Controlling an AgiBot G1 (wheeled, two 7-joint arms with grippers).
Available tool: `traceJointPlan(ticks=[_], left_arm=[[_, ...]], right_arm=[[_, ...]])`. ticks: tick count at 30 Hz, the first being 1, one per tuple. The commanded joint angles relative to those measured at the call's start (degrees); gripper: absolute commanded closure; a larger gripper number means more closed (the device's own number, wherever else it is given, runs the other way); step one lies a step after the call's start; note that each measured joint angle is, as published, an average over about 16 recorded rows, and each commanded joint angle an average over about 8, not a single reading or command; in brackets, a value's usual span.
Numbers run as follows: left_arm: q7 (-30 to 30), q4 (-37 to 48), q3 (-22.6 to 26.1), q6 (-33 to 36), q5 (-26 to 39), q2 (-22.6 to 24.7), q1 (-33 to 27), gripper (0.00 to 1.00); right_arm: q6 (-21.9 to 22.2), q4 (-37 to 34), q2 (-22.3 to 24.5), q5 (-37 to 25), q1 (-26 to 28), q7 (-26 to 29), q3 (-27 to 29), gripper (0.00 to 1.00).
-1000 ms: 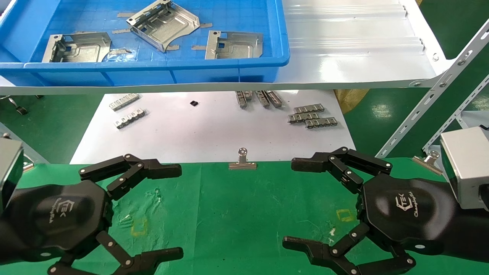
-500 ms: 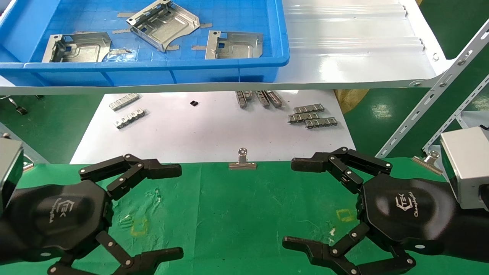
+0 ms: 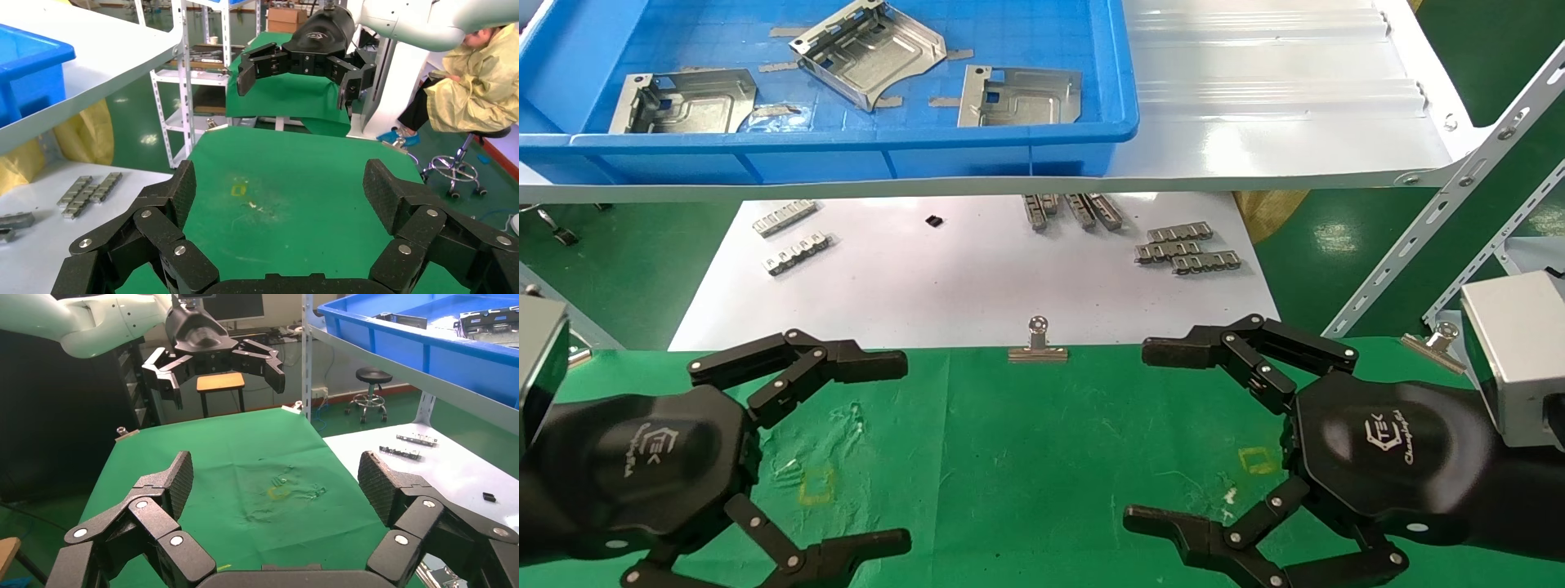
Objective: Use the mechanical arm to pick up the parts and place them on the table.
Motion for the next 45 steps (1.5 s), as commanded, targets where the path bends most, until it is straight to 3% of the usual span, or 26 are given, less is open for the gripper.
traceJointPlan(ticks=[1,45], left_arm=[[0.00,0.00,0.00,0.00,0.00,0.00,0.00,0.00],[0.00,0.00,0.00,0.00,0.00,0.00,0.00,0.00]], right_arm=[[0.00,0.00,0.00,0.00,0.00,0.00,0.00,0.97],[0.00,0.00,0.00,0.00,0.00,0.00,0.00,1.00]])
